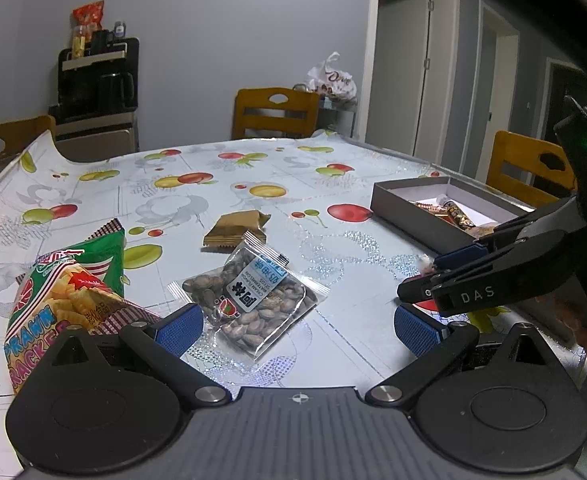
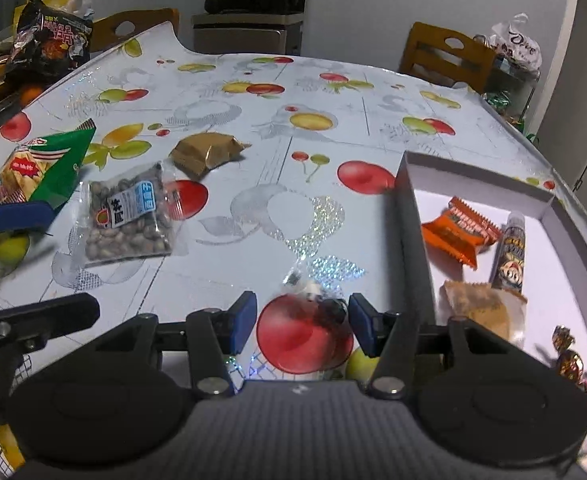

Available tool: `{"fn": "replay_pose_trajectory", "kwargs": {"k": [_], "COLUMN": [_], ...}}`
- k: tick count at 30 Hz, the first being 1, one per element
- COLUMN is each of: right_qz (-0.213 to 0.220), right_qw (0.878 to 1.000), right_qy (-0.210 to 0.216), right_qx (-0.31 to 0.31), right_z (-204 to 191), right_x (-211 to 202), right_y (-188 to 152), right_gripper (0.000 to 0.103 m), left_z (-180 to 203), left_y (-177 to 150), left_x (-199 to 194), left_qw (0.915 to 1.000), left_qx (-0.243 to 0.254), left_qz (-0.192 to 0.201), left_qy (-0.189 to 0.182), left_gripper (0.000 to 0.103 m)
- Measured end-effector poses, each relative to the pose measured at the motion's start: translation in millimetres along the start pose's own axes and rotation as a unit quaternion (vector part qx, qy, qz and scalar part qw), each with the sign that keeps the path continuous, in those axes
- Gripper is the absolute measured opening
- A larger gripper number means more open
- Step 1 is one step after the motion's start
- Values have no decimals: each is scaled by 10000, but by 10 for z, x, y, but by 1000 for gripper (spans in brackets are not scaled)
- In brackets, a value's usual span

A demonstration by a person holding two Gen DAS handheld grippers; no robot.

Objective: Organize snacks
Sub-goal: 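Move the left tool over the clear bean bag and the right over small candies, then grasp the clear bean bag with the left tool while the right grasps the small white candy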

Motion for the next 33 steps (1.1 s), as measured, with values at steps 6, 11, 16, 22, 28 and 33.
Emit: {"fn": "replay_pose_trajectory", "kwargs": {"k": [6,11,16,22,28,33], "right_qz": [112,352,559,736,769,792], "right_qw": [9999,9992,9978,9963,9952,9945], "right_qy": [60,162,322,416,541,616], "right_qx": [30,121,175,165,256,301], "right_z": [-21,-19,-19,-5,-6,-26], "right_x": [-26,-197,-433,-718,-859,-882], "right_y": [-9,47,53,26,-7,-17], "right_gripper": [22,20,20,20,20,20], "left_z": [25,58,116,-34,12,66], "left_y": [-1,105,187,152,46,-30], "left_x": [6,56,256,552,715,751], "left_qw": [9999,9983,9958,9953,9900,9891], "left_qx": [147,510,876,771,1225,1231], "left_qz": [-21,172,110,-210,-568,-788], "left_qy": [58,220,252,538,405,188], "left_gripper": [103,103,103,103,103,103]}}
Point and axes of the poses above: each gripper's, at about its wrist camera, not at the fingertips, and x roughly the way its jaws point, z to its right, y to its top, the point moved 10 cm from there along x, roughly the way its jaws point, and after that the axes turned 13 degrees about z, right-handed, at the moved point
